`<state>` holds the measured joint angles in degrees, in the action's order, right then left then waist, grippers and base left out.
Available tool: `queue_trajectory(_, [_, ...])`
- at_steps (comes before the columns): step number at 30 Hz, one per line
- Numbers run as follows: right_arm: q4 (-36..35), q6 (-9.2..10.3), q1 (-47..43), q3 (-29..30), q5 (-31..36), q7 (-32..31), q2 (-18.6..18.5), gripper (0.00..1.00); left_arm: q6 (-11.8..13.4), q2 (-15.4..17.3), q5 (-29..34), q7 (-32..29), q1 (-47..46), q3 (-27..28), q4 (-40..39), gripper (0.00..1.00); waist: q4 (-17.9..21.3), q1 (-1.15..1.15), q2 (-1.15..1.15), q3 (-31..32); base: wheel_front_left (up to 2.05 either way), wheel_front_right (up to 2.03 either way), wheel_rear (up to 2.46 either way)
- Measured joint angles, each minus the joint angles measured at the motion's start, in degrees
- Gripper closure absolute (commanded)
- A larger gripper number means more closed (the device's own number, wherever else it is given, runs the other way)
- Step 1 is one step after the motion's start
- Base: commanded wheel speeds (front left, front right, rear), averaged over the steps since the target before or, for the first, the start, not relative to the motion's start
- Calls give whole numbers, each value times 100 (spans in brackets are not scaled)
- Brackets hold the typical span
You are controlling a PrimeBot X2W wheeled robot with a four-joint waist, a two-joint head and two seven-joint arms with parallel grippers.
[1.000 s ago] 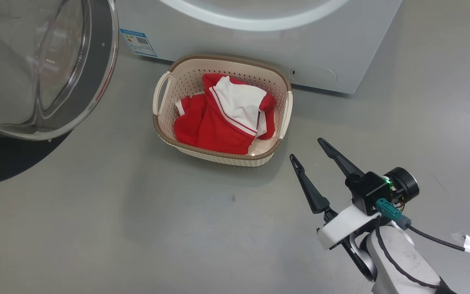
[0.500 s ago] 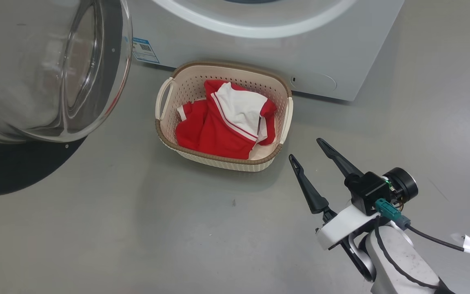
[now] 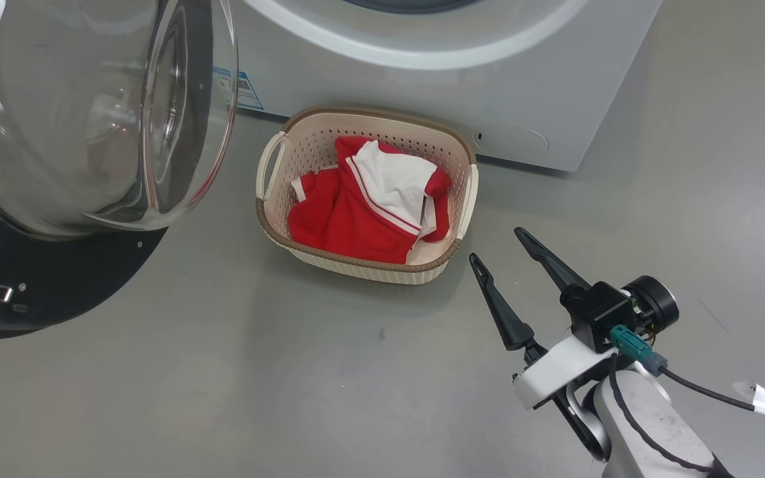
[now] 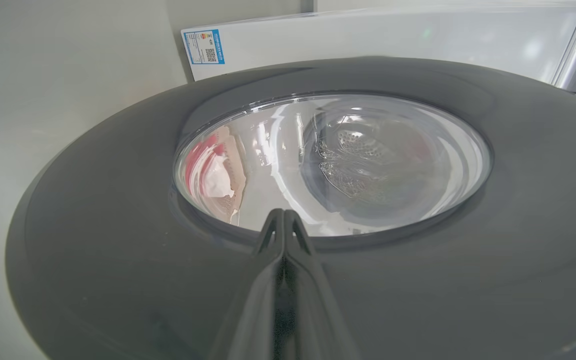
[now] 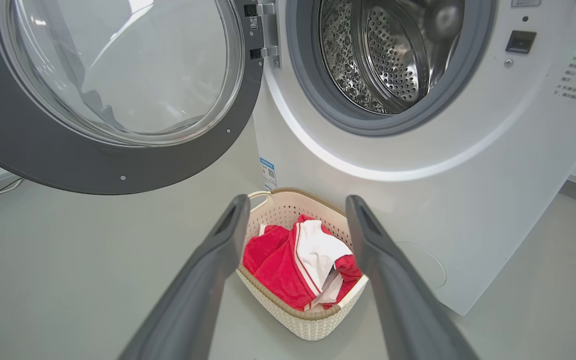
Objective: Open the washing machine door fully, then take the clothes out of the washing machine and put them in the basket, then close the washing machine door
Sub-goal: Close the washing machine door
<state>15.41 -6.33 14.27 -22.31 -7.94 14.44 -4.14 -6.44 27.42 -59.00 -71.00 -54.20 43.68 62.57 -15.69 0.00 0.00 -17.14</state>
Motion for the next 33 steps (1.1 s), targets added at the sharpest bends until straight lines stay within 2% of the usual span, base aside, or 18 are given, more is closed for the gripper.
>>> queue_trajectory(14, [12,-1,-72,-52,-5,1,14,0,-46,-516,-319,-721,328,-164,-510,100,1,0,0,97,0,0,0])
queue_trajectory(33, [18,0,-157,-78,-35,1,35,0,-47,-1336,-878,-1527,971,-364,-1876,100,26,0,0,182,0,0,0])
